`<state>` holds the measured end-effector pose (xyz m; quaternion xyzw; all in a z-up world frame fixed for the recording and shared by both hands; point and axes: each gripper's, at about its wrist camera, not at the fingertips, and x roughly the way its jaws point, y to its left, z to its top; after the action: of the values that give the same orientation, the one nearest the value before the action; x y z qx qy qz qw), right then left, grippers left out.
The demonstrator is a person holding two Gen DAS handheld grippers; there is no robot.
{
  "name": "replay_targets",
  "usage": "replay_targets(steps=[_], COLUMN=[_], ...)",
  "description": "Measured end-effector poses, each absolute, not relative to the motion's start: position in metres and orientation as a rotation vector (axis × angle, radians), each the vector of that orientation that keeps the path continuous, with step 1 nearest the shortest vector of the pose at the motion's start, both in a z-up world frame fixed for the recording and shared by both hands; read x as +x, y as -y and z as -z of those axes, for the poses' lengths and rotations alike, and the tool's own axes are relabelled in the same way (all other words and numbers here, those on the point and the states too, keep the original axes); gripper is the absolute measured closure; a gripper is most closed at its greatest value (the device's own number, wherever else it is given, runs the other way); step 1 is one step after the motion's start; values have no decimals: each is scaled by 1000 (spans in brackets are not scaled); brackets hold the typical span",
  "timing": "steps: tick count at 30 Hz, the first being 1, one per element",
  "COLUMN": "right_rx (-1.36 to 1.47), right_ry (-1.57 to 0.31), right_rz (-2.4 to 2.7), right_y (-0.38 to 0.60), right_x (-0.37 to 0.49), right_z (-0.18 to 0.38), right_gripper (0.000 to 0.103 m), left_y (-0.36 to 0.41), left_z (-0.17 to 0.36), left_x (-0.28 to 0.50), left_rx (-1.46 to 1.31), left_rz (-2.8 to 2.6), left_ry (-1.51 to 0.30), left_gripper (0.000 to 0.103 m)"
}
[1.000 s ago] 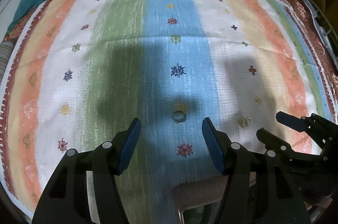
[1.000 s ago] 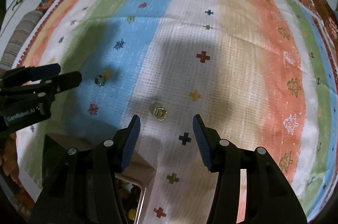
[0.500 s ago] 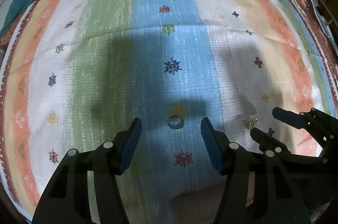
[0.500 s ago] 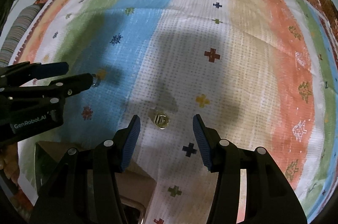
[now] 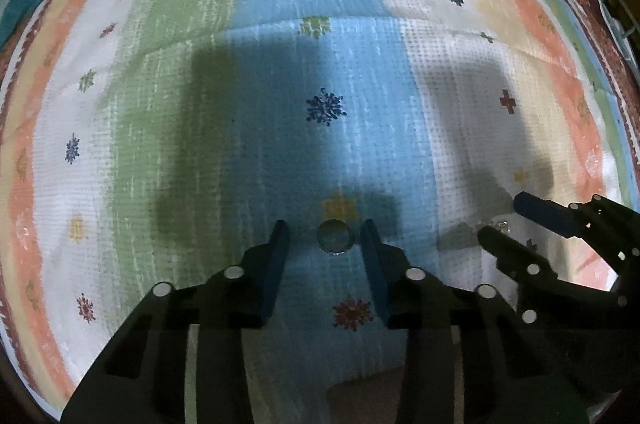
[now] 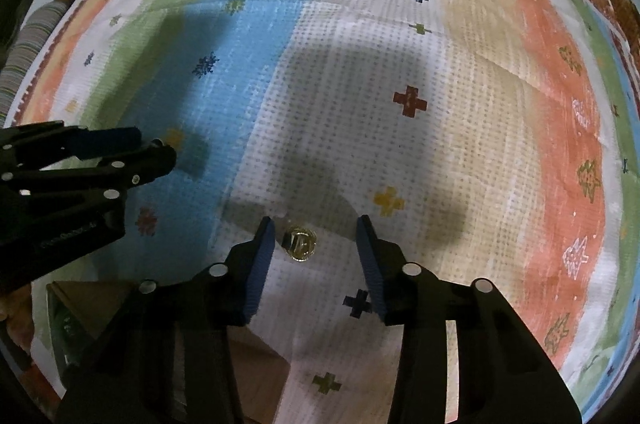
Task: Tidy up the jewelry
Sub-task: 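Close the left tool on the dark ring while the right tool grasps the gold ring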
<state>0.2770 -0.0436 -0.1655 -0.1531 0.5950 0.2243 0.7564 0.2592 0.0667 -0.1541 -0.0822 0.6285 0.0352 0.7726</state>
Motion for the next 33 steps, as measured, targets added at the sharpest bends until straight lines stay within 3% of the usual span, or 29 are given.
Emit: replay_targets(steps=[3,7,33], right_rx=[-350,-380,-303], right_ry=[-1304,-1302,-1175], right_rz=[-496,-493,-462], right_y=[36,29,60], right_x=[277,275,261], right_z=[168,170,122], right_gripper=[72,84,86], left_y=[-65,-62,-50], left_z=[156,157,94], left_x=[261,259,221], left_rx=[-166,-128,-109], left_rz=[-69,-70,-92], left_ry=[-1362,-1359,-1207], left_gripper=[83,84,84])
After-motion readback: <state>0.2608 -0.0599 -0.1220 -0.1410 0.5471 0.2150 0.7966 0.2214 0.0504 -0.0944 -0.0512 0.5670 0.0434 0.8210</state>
